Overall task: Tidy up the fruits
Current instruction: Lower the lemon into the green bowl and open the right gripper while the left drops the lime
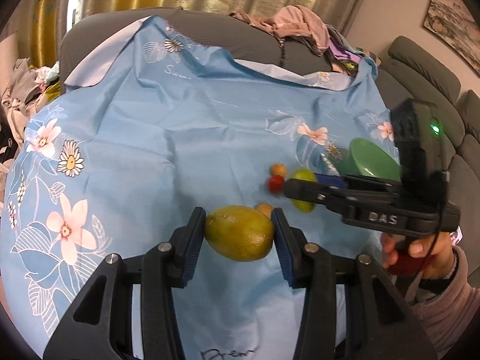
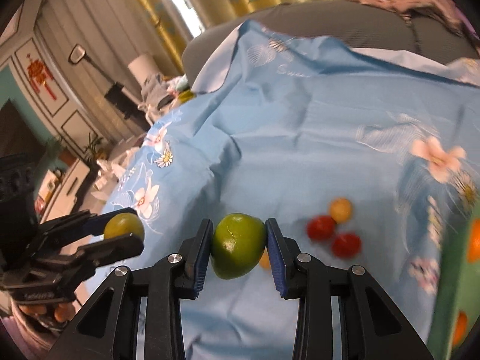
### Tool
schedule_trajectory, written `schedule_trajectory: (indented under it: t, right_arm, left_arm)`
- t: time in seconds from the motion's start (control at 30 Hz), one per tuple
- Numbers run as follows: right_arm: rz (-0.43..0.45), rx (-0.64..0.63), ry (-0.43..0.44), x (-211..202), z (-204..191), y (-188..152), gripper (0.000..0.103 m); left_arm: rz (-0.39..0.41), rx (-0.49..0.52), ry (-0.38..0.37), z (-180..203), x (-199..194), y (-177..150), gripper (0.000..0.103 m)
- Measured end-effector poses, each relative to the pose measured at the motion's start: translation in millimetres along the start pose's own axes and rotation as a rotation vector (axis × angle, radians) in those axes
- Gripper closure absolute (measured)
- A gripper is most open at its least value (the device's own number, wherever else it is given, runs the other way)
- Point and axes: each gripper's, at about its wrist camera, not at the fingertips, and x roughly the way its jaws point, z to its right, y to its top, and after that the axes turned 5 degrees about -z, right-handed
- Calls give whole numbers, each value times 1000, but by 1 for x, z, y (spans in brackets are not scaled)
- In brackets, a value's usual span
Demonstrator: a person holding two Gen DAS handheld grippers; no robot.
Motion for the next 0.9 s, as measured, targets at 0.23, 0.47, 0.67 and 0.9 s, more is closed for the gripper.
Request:
schedule_trajectory:
  t: [0.23,0.47,0.67,0.9]
  right_arm:
    - [74,53,-22,-38,12,-29,66]
    - [150,114,-37,-74,31,-53,66]
    - [221,177,-69,-108,58,-70,66]
    - [293,250,-117,-140,92,-89,66]
  left_arm:
    - [-14,43,-21,31,1,1,59]
    - [-35,90,-46,63,9,9,59]
    - [-50,148,-86,100,23,21,59]
    - [-73,226,-144,151,44,35,59]
